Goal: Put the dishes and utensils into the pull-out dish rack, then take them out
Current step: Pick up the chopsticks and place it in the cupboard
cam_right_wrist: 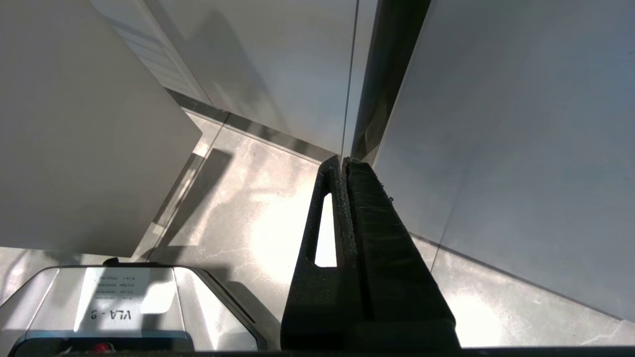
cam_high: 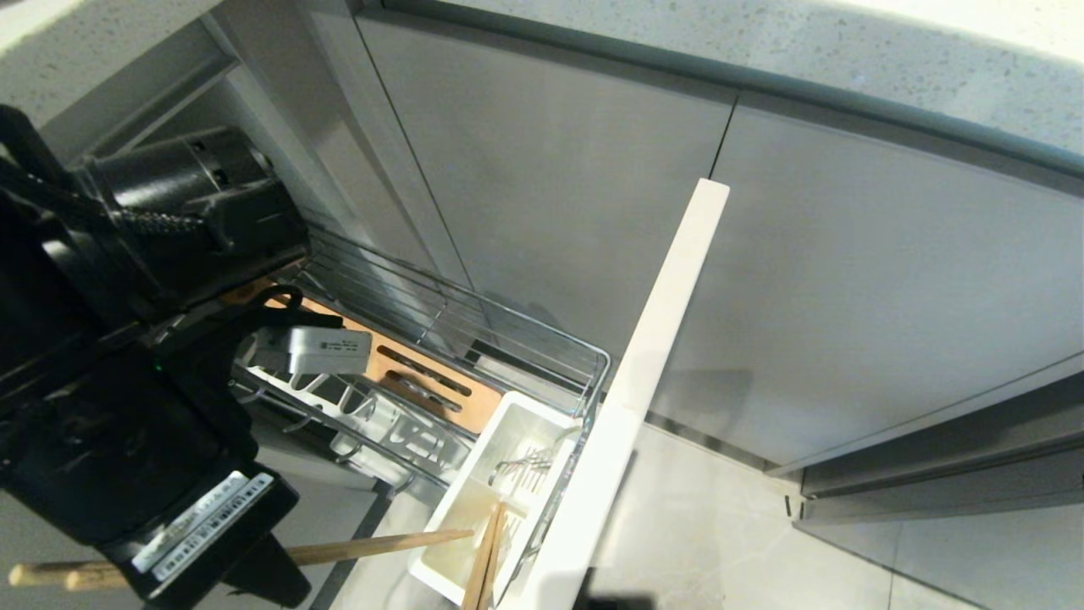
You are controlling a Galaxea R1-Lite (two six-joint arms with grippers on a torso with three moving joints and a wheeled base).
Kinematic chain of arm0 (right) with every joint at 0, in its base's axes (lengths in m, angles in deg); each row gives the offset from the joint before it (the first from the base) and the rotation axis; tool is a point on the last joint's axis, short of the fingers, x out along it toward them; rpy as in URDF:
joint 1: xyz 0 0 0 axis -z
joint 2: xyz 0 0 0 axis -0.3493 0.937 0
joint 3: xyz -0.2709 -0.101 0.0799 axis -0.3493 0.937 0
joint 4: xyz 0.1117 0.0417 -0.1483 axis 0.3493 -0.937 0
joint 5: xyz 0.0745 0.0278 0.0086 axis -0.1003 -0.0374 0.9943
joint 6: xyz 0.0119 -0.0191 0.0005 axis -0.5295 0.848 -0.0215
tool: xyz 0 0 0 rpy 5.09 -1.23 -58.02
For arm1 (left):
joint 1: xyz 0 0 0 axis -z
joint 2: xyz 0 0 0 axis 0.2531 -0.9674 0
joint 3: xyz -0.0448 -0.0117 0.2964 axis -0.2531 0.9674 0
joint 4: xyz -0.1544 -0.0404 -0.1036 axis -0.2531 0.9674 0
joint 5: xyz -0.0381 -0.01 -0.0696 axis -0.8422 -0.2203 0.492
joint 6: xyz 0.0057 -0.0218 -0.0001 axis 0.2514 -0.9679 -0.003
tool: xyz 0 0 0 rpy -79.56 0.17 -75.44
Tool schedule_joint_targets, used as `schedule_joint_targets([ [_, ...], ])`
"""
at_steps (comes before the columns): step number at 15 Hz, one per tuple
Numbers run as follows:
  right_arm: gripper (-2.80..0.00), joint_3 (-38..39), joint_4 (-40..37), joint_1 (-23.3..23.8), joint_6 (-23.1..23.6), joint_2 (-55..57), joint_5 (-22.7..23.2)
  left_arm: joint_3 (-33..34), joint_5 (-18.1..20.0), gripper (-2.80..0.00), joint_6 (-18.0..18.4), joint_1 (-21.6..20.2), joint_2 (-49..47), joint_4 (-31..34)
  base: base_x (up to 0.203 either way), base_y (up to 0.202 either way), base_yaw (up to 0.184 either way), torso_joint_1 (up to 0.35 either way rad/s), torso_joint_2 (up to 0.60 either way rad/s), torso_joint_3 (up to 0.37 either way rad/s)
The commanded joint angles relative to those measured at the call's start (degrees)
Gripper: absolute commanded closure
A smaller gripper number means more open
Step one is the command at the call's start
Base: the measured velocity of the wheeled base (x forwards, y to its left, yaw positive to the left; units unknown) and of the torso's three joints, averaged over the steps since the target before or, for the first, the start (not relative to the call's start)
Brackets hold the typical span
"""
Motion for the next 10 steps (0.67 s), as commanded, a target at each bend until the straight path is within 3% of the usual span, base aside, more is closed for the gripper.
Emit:
schedule_joint_targets([
  [1,0.00,0.1,0.0,0.0,0.0,0.0,0.0,0.7,0.1,0.00,-0.1,0.1,-1.6,0.5,0.000,0.000,0.000,0.000,0.00,0.000],
  [10,0.00,0.1,0.0,0.0,0.0,0.0,0.0,0.6,0.9,0.00,-4.9,1.3,-8.5,0.5,0.000,0.000,0.000,0.000,0.00,0.000],
])
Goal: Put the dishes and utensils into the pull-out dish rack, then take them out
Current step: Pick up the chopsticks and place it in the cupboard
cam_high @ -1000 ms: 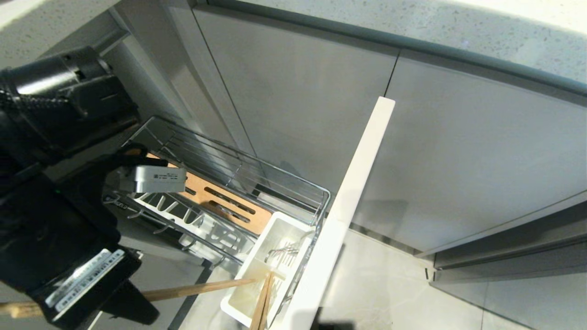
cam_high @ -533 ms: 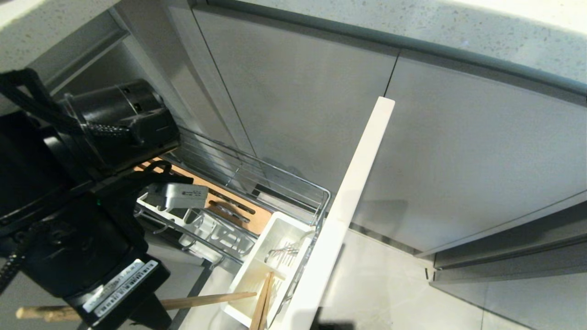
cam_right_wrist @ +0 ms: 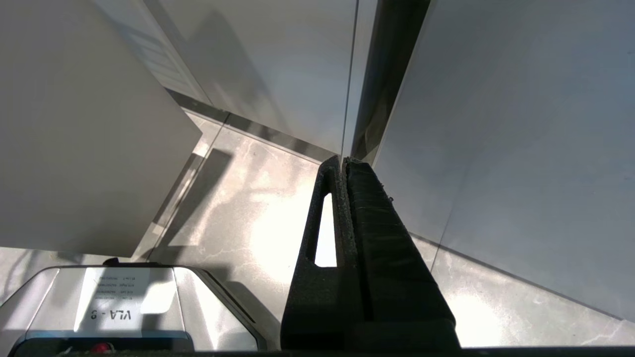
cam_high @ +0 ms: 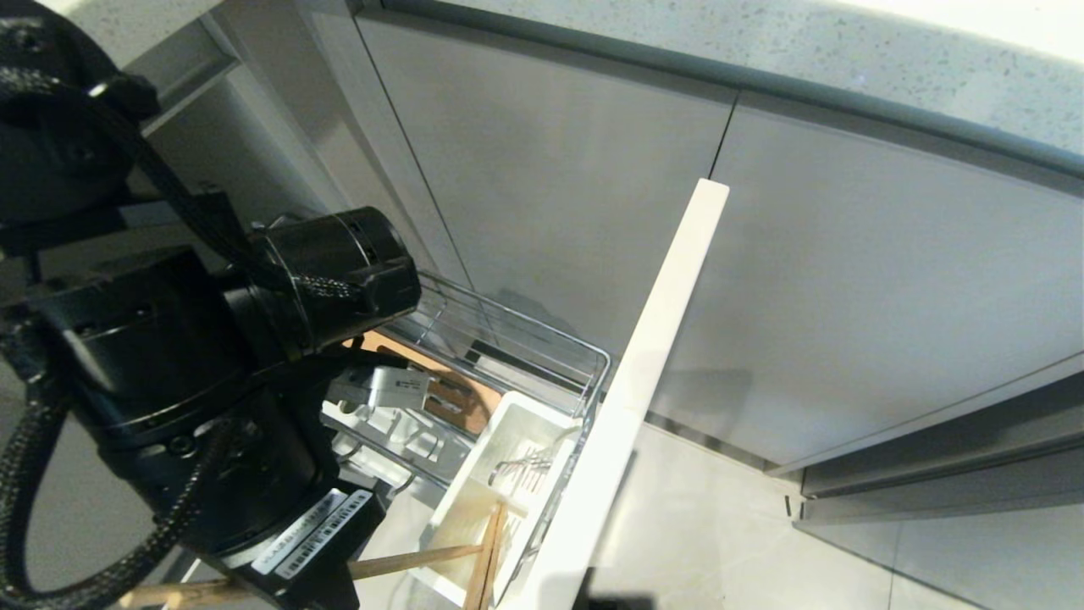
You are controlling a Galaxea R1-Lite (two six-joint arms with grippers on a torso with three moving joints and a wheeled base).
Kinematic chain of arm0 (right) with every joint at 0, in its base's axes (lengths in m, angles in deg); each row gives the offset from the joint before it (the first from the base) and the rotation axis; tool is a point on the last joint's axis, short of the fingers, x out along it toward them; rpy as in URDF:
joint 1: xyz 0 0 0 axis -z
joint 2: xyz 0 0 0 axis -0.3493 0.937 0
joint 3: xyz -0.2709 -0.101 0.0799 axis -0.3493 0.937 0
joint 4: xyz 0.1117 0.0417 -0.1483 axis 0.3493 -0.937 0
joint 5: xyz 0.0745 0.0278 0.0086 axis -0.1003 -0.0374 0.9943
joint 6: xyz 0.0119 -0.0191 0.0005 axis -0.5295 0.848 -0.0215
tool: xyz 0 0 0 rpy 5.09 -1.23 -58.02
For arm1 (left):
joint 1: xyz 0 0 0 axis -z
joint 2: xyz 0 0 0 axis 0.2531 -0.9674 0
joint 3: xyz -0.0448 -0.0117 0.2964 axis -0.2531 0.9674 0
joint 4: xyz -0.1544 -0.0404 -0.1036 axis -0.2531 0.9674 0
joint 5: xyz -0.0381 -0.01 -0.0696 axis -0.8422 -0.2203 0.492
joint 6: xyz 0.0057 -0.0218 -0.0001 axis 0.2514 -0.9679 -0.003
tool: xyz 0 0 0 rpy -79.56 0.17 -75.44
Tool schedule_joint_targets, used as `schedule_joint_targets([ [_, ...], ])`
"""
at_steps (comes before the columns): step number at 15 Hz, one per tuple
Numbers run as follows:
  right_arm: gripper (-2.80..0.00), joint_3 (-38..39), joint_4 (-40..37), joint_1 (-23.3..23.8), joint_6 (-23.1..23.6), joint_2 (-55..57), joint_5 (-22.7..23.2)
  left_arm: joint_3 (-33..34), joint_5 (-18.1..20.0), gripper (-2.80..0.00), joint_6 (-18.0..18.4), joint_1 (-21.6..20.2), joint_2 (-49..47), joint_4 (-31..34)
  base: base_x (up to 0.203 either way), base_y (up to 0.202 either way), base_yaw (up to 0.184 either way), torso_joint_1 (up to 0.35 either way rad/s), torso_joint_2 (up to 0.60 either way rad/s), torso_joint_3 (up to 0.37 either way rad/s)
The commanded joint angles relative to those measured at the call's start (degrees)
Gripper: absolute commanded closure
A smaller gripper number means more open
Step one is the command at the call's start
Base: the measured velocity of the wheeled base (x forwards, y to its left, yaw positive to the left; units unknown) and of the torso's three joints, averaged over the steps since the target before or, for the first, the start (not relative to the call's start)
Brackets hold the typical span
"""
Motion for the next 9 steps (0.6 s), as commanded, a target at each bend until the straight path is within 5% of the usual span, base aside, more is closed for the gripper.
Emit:
schedule_joint_targets([
  [1,0.00,0.1,0.0,0.0,0.0,0.0,0.0,-0.6,0.0,0.00,-0.7,0.3,-3.0,0.5,0.000,0.000,0.000,0.000,0.00,0.000],
  [9,0.00,0.1,0.0,0.0,0.0,0.0,0.0,-4.3,-0.1,0.00,-3.8,1.3,-9.8,-1.0,0.000,0.000,0.000,0.000,0.00,0.000],
])
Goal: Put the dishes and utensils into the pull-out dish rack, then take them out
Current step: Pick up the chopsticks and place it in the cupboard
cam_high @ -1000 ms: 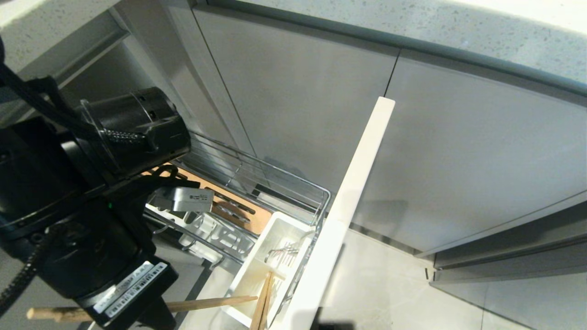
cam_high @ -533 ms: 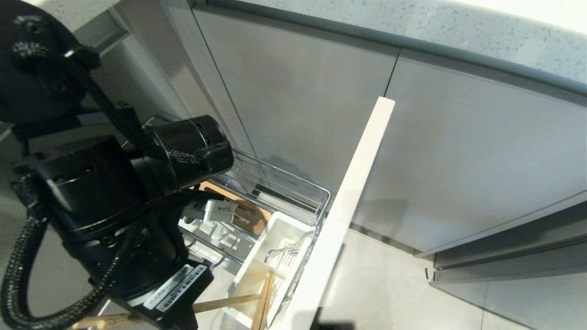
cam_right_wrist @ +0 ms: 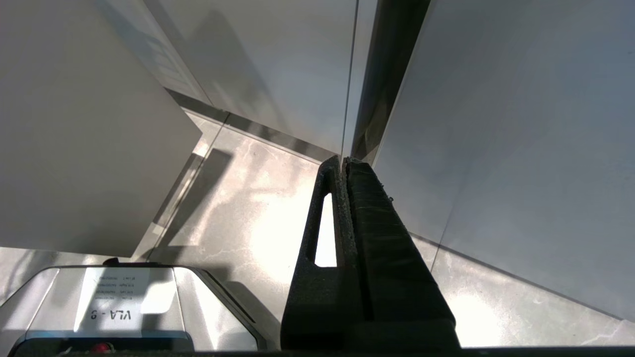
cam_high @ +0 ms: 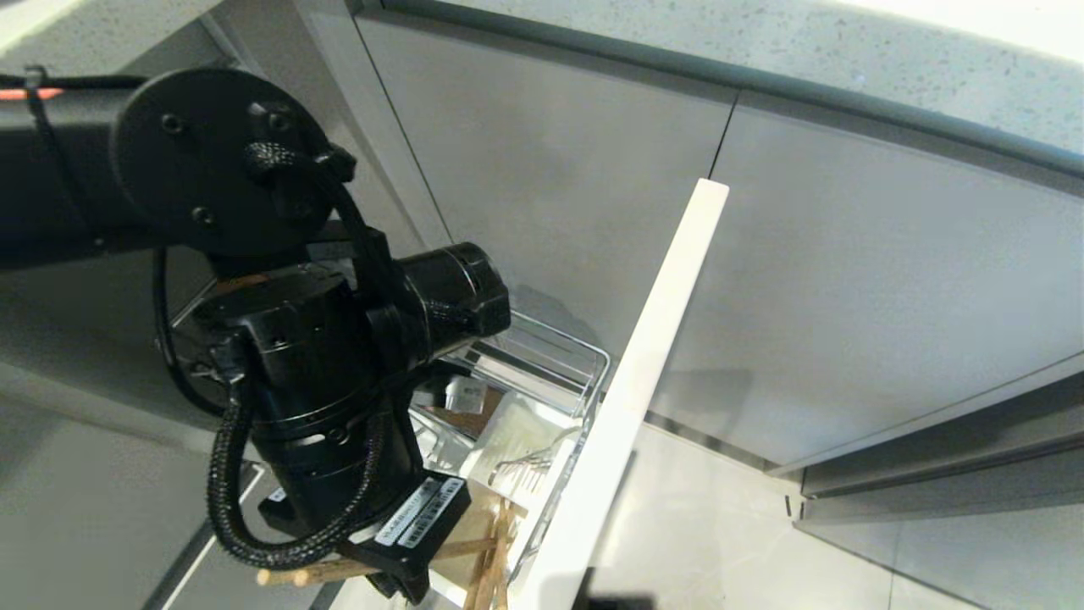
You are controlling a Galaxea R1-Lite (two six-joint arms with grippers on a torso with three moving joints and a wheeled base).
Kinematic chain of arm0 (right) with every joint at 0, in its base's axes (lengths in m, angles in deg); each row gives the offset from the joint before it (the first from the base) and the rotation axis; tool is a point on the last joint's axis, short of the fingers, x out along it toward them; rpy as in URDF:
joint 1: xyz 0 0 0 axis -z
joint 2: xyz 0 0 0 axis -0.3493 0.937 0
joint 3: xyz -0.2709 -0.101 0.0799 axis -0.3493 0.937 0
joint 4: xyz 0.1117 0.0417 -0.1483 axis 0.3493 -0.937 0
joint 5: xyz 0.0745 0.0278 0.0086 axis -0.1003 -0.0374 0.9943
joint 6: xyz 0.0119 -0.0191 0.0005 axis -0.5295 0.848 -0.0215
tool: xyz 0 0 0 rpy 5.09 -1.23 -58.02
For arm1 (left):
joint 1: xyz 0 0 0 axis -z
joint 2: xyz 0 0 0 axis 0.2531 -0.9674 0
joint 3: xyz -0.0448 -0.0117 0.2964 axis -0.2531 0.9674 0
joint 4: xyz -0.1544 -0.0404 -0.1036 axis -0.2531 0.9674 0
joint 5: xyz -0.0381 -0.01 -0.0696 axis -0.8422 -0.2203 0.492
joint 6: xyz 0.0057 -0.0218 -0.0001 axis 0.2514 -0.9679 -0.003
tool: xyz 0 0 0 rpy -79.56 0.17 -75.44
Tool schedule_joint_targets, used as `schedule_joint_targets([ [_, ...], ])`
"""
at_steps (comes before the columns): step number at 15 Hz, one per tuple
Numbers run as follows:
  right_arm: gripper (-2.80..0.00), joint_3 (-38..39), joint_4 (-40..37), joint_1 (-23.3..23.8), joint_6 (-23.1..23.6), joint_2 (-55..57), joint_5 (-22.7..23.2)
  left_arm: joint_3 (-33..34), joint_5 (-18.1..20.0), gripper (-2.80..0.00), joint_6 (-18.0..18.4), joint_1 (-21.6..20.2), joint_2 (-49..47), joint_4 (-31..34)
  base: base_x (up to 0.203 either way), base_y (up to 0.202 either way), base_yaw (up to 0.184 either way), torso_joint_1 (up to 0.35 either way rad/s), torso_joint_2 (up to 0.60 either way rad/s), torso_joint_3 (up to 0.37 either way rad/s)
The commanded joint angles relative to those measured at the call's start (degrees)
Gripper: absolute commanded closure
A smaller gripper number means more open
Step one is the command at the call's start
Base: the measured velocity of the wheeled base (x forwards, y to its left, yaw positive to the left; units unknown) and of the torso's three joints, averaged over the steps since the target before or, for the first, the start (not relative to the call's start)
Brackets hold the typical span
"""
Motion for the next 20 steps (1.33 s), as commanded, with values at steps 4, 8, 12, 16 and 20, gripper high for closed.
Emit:
schedule_joint_targets([
  [4,0.00,0.1,0.0,0.0,0.0,0.0,0.0,-0.9,-0.1,0.00,-1.1,0.1,-3.0,0.3,0.000,0.000,0.000,0.000,0.00,0.000],
  [8,0.00,0.1,0.0,0.0,0.0,0.0,0.0,-1.8,-0.4,0.00,-2.5,0.3,-4.9,-0.7,0.000,0.000,0.000,0.000,0.00,0.000],
  [12,0.00,0.1,0.0,0.0,0.0,0.0,0.0,-2.6,-0.5,0.00,-3.4,0.3,-6.8,-0.7,0.000,0.000,0.000,0.000,0.00,0.000],
  [16,0.00,0.1,0.0,0.0,0.0,0.0,0.0,-2.7,-0.6,0.00,-3.6,0.3,-8.2,-0.8,0.000,0.000,0.000,0.000,0.00,0.000],
  [20,0.00,0.1,0.0,0.0,0.0,0.0,0.0,-2.8,-0.6,0.00,-3.6,0.3,-8.3,-0.6,0.000,0.000,0.000,0.000,0.00,0.000],
])
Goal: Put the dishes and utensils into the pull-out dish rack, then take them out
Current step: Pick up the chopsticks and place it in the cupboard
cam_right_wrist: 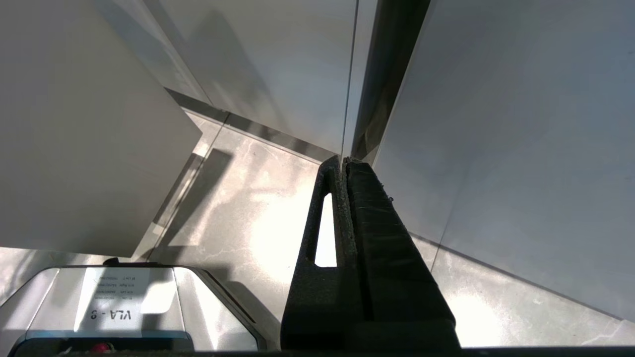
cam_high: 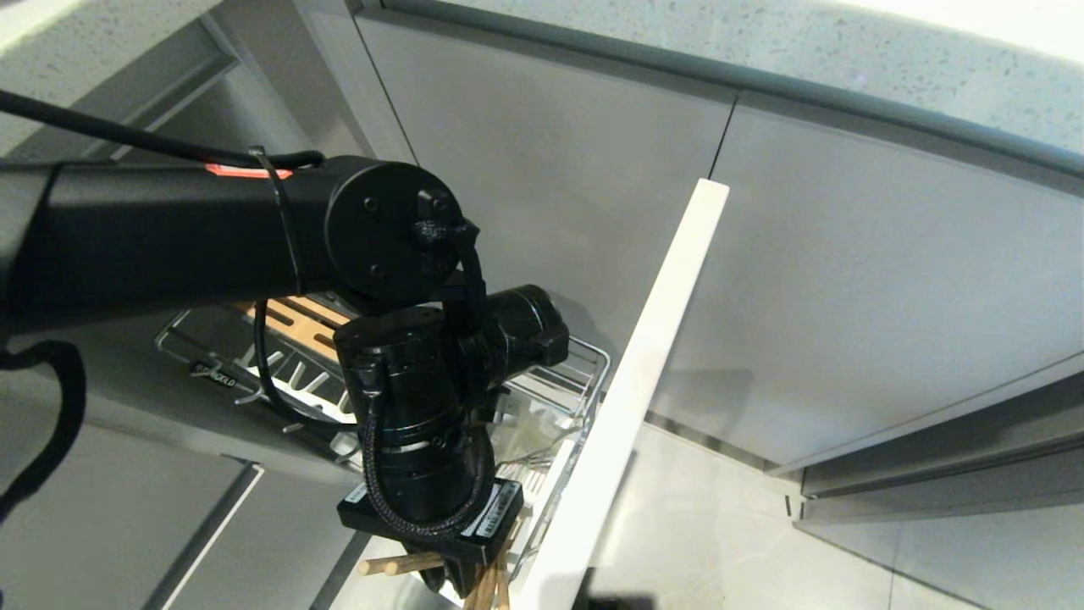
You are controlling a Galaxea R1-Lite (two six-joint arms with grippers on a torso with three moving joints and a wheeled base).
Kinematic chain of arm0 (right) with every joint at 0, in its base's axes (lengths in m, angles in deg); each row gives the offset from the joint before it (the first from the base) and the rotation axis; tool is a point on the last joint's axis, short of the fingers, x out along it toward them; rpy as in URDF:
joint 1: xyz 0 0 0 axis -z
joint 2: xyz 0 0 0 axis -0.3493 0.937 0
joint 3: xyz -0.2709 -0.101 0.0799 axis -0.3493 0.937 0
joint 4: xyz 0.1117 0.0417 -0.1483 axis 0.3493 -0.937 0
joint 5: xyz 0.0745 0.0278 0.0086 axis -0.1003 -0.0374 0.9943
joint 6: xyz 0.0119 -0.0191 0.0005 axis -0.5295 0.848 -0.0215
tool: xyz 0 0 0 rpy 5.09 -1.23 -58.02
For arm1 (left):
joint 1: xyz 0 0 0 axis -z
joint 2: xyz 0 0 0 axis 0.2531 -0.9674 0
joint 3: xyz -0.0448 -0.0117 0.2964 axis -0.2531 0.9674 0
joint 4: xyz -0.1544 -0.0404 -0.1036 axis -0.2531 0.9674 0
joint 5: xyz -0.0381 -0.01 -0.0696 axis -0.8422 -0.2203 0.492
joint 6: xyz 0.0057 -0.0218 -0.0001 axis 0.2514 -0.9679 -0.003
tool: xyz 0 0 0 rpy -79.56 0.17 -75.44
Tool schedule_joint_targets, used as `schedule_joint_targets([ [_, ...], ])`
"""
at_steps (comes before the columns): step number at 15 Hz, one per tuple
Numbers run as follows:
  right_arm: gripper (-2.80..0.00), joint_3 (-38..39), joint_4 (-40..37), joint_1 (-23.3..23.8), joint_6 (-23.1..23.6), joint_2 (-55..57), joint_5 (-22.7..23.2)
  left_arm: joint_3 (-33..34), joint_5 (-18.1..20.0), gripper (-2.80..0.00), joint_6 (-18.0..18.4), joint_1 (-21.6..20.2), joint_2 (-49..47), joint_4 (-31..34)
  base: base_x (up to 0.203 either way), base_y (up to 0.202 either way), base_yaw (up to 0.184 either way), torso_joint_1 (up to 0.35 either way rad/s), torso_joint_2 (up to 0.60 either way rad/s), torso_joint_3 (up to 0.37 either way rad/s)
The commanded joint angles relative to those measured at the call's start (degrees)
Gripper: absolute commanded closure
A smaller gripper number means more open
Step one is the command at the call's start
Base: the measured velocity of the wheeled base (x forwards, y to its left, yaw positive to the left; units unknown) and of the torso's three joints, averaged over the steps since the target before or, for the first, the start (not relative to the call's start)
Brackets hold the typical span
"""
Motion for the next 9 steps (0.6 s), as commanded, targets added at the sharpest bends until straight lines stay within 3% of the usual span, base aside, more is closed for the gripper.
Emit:
schedule_joint_targets([
  [1,0.00,0.1,0.0,0.0,0.0,0.0,0.0,-0.1,0.0,0.00,-0.2,0.1,0.1,0.6,0.000,0.000,0.000,0.000,0.00,0.000],
  [2,0.00,0.1,0.0,0.0,0.0,0.0,0.0,-0.1,0.0,-2.80,-0.2,0.1,0.2,0.6,0.000,0.000,0.000,0.000,0.00,0.000],
  [9,0.00,0.1,0.0,0.0,0.0,0.0,0.0,-1.3,-1.0,-2.80,-1.7,0.2,2.9,0.9,0.000,0.000,0.000,0.000,0.00,0.000],
])
